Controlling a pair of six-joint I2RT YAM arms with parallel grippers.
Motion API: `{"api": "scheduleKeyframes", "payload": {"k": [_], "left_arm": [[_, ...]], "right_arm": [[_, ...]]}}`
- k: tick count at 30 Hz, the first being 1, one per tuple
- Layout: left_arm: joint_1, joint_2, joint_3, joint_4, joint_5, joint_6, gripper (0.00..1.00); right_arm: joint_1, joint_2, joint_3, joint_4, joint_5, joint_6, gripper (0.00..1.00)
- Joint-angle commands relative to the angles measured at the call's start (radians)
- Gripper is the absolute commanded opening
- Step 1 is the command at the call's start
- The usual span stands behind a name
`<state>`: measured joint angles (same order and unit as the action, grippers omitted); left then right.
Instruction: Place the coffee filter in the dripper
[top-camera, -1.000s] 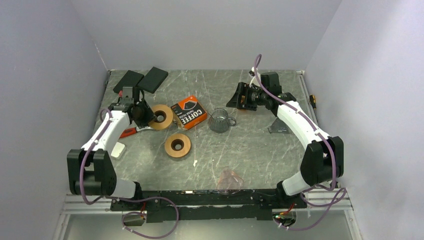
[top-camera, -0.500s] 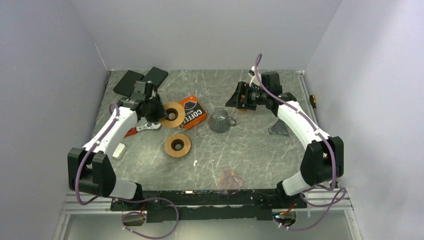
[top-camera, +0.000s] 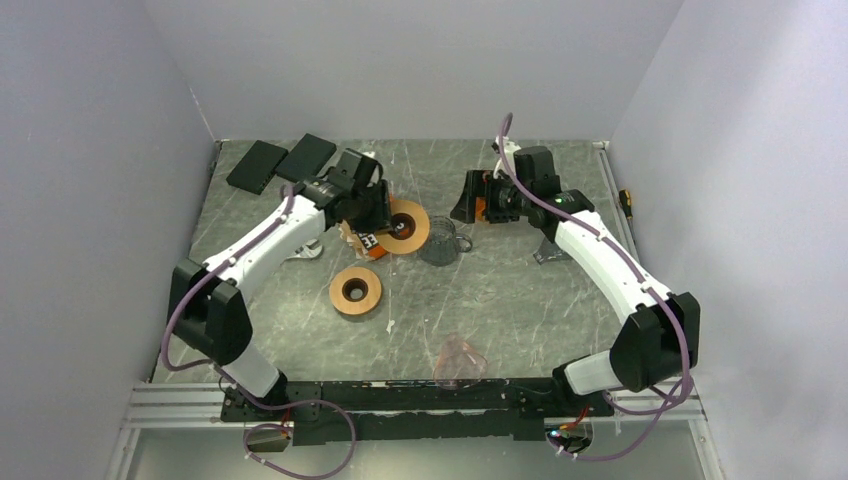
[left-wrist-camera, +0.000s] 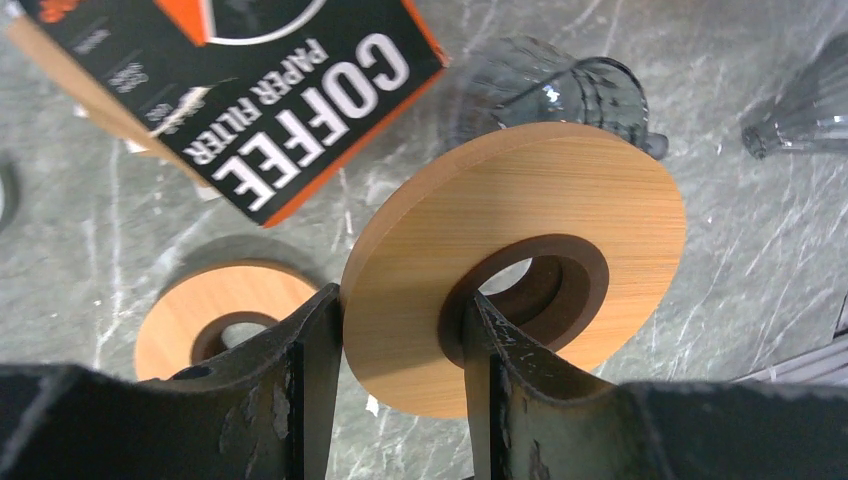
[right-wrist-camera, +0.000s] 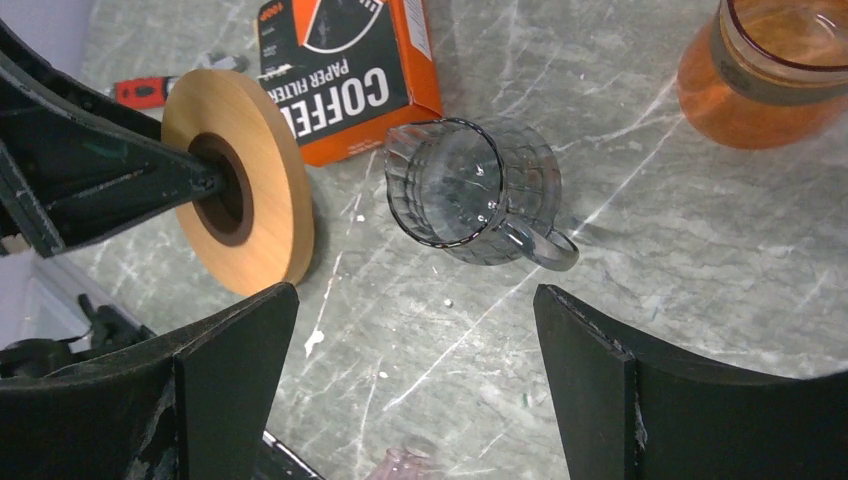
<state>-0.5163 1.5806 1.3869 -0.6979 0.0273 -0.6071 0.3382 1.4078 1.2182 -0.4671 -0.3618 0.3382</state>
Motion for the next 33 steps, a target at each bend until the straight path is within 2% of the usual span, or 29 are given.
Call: {"api": "scheduleKeyframes", "payload": {"k": [1, 5, 13, 22, 33], "left_arm": [[-0.07, 0.04, 0.098, -0.008, -0.025, -0.01, 0.38], [-0.116, 0.088, 0.156, -0.029, -0.025, -0.001, 0.38], [-0.149, 0.154, 0.219, -0.037, -0.026, 0.005, 0.39], [-0.149, 0.27, 0.331, -0.075, -0.024, 0.028, 0.4], [-0.148, 0.436, 0.532, -0.15, -0.061, 0.067, 0.41]], "right_arm": [[0.044, -0.013, 0.049, -0.041, 0.143, -0.046, 0.94], [0.044, -0.022, 0.034, -0.037, 0.155, -0.035, 0.93], [0.03, -0.016, 0.01, -0.02, 0.072, -0.011, 0.93], [-0.115, -0.052, -0.081, 0.065, -0.129, 0.07, 0.92], [-0.164, -0.094, -0.132, 0.077, -0.137, 0.068, 0.92]]}}
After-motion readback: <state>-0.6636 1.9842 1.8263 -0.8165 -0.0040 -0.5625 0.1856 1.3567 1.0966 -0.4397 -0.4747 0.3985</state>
